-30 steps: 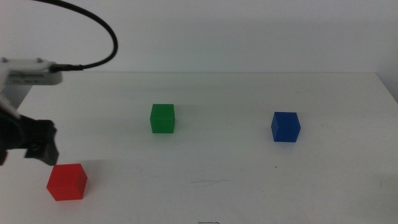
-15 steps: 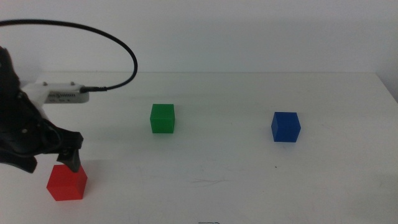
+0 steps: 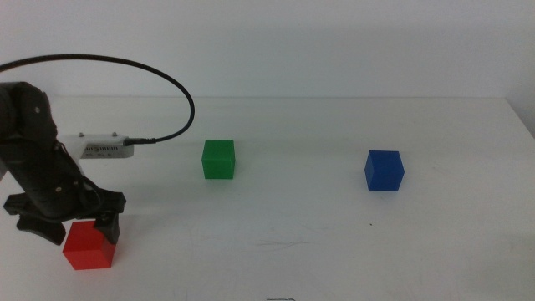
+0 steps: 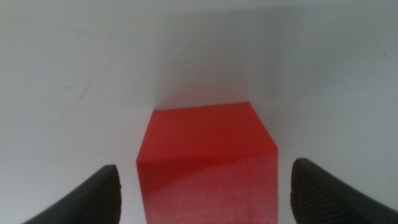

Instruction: Stack red cubes first, then green, then blue cubes in a specific spot.

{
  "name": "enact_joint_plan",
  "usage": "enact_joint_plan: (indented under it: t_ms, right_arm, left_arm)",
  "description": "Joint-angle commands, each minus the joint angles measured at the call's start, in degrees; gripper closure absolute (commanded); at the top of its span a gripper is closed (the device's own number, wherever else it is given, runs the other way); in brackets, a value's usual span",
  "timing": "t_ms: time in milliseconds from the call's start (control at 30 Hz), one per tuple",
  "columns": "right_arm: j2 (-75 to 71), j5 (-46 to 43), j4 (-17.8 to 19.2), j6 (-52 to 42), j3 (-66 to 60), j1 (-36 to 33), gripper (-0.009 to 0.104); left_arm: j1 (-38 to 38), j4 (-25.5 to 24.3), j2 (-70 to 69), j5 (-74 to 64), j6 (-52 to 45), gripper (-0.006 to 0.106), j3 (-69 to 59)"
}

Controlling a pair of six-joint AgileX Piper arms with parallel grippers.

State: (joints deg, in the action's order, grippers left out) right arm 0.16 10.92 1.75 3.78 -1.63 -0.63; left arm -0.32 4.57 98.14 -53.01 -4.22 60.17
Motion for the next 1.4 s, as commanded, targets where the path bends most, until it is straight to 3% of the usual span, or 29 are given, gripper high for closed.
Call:
enact_joint_plan:
  t_ms: [0, 167, 300, 533, 633, 867, 1133, 1367]
  right_arm:
    - [0.64, -4.03, 0.43, -0.73, 1.03, 0.39, 0.034]
    - [0.64, -4.03, 0.43, -0.73, 1.03, 0.39, 0.034]
    - [0.64, -4.03, 0.43, -0.73, 1.03, 0.39, 0.034]
    - [0.64, -4.03, 0.43, -0.73, 1.03, 0.39, 0.034]
    - [0.64, -4.03, 0.43, -0.73, 1.03, 0.39, 0.034]
    - [0.64, -4.03, 0.43, -0.73, 1.03, 0.39, 0.034]
    - [0.64, -4.03, 0.43, -0.73, 1.03, 0.39, 0.034]
    - [0.64, -4.03, 0.43, -0.73, 1.03, 0.39, 0.034]
  left_arm:
    - [-0.23, 0.70, -1.04, 0.57, -0.05, 0.011, 1.77]
    - [-0.23, 0.70, 0.49, 0.63, -0.11, 0.023, 1.77]
    - [-0.23, 1.07, 0.43, 0.72, -0.11, 0.041, 1.77]
    - [-1.17, 8.19, -0.71, -2.45, -2.38, 0.066, 1.79]
    - [-4.88, 7.30, -1.89, -3.23, 2.16, 0.068, 3.20]
    - [-19.09, -1.23, -0.07, -8.09, 21.56, 0.068, 13.44]
    - [-30.29, 0.69, 9.74, -12.41, 27.48, 0.068, 28.55]
    - [-35.24, 0.69, 17.92, -13.18, 29.74, 0.068, 39.56]
